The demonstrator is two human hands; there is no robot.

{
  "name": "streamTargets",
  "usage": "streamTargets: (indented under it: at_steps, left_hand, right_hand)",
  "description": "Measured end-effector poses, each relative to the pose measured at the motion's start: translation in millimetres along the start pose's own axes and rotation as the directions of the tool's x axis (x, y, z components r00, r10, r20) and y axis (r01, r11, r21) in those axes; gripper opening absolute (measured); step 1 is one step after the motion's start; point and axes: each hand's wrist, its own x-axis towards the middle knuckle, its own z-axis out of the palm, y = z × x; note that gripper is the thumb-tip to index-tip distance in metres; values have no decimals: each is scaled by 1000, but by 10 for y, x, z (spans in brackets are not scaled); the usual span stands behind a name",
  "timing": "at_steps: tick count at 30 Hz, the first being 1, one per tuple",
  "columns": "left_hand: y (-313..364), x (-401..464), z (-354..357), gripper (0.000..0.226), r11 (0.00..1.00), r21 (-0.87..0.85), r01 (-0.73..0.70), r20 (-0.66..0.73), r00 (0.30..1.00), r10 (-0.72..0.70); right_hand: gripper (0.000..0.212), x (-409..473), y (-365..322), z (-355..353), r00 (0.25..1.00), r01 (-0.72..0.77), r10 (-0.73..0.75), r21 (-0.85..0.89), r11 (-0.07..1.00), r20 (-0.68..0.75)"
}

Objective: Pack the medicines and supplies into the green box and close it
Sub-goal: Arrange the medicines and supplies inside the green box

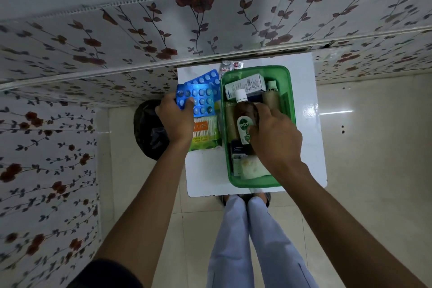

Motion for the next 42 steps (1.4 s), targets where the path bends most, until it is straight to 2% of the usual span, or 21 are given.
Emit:
streamTargets:
  at_steps: [3, 6, 10, 15, 18, 19, 21, 23, 24, 25, 26, 28, 30, 31, 33, 35, 39, 42]
  left_hand:
    - [59, -118, -105, 22, 988, -152, 14, -49, 999, -21]
    - [48, -206, -198, 13, 963, -269, 19, -84, 996, -43]
    - [56, -323, -272, 12, 913, -407, 23, -106, 992, -72]
    - [143, -369, -326, 14, 868, -496, 23, -95, 992, -81]
    - [261, -446, -349, 19, 886, -460, -58, -71, 997, 28]
    - [308, -495, -353, 21, 895, -437, -93, -41, 996, 84]
    - [394, -617, -345, 24, 900, -413, -142, 53, 982, 179]
    - [441, -753, -313, 25, 902, -399, -163, 163, 956, 245]
    - [443, -829, -288, 26, 906, -389, -168, 218, 938, 268]
    - [435, -908, -261, 25, 906, -386, -172, 270, 918, 289]
    - [410, -981, -228, 23, 907, -383, -177, 311, 900, 307]
    - [357, -1107, -187, 19, 908, -375, -184, 354, 877, 324]
    - [270, -1152, -199, 20, 913, -354, -201, 303, 899, 316]
    - [208, -1126, -218, 24, 918, -345, -194, 245, 926, 288]
    - [40, -989, -267, 25, 947, -270, -175, 109, 971, 211]
    - [-150, -794, -291, 24, 984, -121, -129, 52, 989, 136]
    - [-384, -410, -258, 40, 996, 83, 14, 140, 990, -25]
    - [-367, -257, -204, 55, 981, 121, 154, 198, 964, -176]
  right_hand:
    - [61, 14, 36, -3, 1000, 27, -27, 48, 998, -15]
    - [55, 12, 81, 61, 998, 63, -63, 62, 996, 6]
    - [53, 35, 93, 199, 996, 53, -54, 18, 998, 72]
    - [59, 27, 69, 252, 997, 20, -24, 46, 999, 77]
    - [52, 64, 81, 242, 995, 59, -62, 40, 997, 72]
    - [43, 77, 96, 203, 996, 83, -86, 107, 991, 28]
    - [24, 110, 128, 11, 999, -9, 24, 421, 907, -31]
    - [29, 115, 169, -234, 988, -146, 141, 707, 692, 66]
    - [29, 111, 208, -332, 986, -166, 117, 769, 618, 119]
    - [30, 100, 245, -408, 986, -158, 56, 786, 598, 155]
    - [32, 87, 285, -449, 985, -125, -13, 761, 637, 173]
    - [30, 46, 346, -487, 974, -20, -125, 621, 784, 190]
    - [22, -7, 384, -472, 964, 65, -164, 411, 909, 210]
    - [21, -35, 404, -439, 957, 87, -172, 333, 939, 232]
    - [19, -103, 425, -333, 942, 137, -194, 213, 967, 273]
    - [19, -152, 427, -233, 929, 186, -219, 138, 973, 297]
    - [17, -137, 364, -163, 924, 262, -249, -4, 965, 291]
    - [18, -61, 297, -164, 932, 339, -327, -61, 939, 154]
